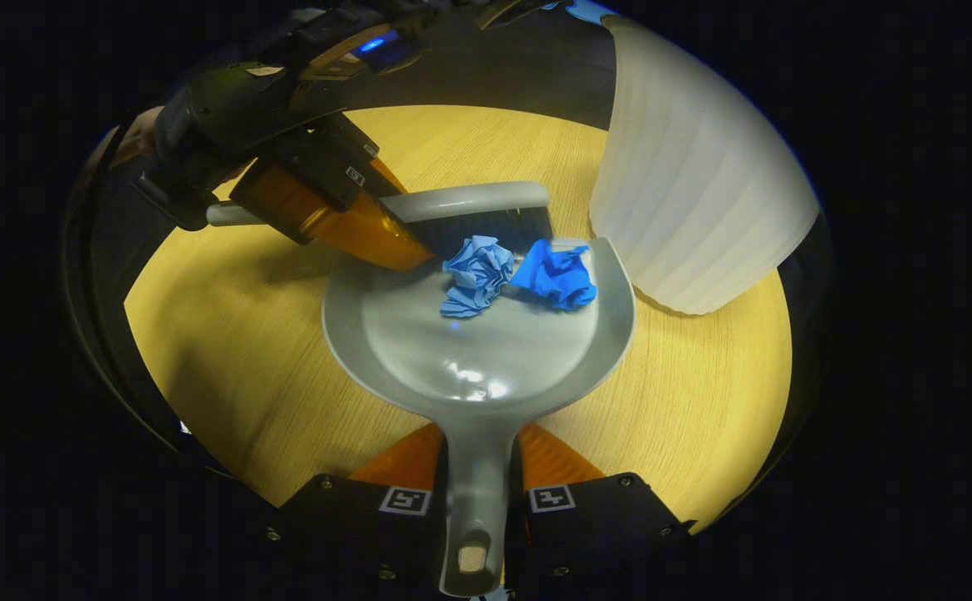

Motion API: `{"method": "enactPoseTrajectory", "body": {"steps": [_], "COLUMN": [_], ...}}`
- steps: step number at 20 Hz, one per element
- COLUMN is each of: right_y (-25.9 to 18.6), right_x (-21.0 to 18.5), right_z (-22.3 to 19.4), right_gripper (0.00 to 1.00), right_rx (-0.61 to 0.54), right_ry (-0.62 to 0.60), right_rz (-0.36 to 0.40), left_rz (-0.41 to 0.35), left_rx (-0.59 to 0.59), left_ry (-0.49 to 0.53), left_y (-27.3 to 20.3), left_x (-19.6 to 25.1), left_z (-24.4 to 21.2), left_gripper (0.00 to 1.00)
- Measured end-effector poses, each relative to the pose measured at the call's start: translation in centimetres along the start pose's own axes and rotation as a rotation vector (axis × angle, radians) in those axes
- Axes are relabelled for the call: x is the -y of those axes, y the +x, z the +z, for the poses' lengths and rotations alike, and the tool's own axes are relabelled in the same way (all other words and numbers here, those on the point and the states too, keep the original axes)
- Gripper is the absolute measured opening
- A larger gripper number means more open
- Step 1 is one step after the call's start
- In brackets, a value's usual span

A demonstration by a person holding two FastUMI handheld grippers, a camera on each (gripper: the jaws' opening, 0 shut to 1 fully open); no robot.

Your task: Pick up the small broom and dustpan from the desktop, sweep the trash into the dustpan with the broom, and then empty the trash into the garbage bin.

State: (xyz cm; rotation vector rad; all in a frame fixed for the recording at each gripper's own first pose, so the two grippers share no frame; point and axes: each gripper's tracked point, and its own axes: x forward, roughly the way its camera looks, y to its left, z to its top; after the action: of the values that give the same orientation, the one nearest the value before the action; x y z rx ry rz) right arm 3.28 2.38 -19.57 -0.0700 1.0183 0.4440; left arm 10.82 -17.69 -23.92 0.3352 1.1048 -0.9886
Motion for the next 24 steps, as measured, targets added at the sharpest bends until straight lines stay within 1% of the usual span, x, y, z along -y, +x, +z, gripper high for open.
{"method": "enactPoseTrajectory", "body": {"steps": [1, 6, 7, 8, 11, 14, 19, 20, 22, 24], "right_y": [0.4, 0.7, 0.8, 0.8, 0.6, -0.3, -2.8, -3.5, -4.0, -4.0], "right_x": [0.3, 0.0, 0.0, -0.1, -0.4, -0.4, -1.4, -1.5, -1.6, -1.6], "right_z": [-0.5, -0.3, -0.4, -0.3, -0.4, -0.1, 1.1, 1.3, 1.5, 1.2], "right_gripper": [0.28, 0.29, 0.28, 0.28, 0.28, 0.29, 0.28, 0.28, 0.28, 0.28], "right_rx": [0.006, 0.025, 0.03, 0.036, 0.038, 0.04, 0.047, 0.047, 0.052, 0.058], "right_ry": [0.001, 0.004, 0.003, 0.007, 0.019, 0.032, 0.04, 0.038, 0.025, 0.009], "right_rz": [-0.005, -0.013, -0.014, -0.015, -0.019, -0.029, -0.052, -0.056, -0.057, -0.046], "left_rz": [0.008, 0.076, 0.09, 0.103, 0.14, 0.168, 0.205, 0.212, 0.221, 0.227], "left_rx": [0.006, 0.068, 0.077, 0.085, 0.098, 0.111, 0.126, 0.13, 0.139, 0.142], "left_ry": [-0.015, -0.078, -0.096, -0.115, -0.166, -0.222, -0.296, -0.312, -0.343, -0.373], "left_y": [0.1, -2.0, -2.3, -2.5, -2.8, -3.8, -7.0, -7.3, -8.3, -9.0], "left_x": [0.7, 0.5, 0.6, 0.4, 0.0, 0.0, -2.4, -2.3, -2.3, -2.2], "left_z": [0.0, -0.7, -1.1, -1.5, -2.9, -4.8, -7.9, -8.5, -9.6, -10.6], "left_gripper": [0.47, 0.47, 0.47, 0.49, 0.49, 0.49, 0.49, 0.44, 0.44, 0.47]}}
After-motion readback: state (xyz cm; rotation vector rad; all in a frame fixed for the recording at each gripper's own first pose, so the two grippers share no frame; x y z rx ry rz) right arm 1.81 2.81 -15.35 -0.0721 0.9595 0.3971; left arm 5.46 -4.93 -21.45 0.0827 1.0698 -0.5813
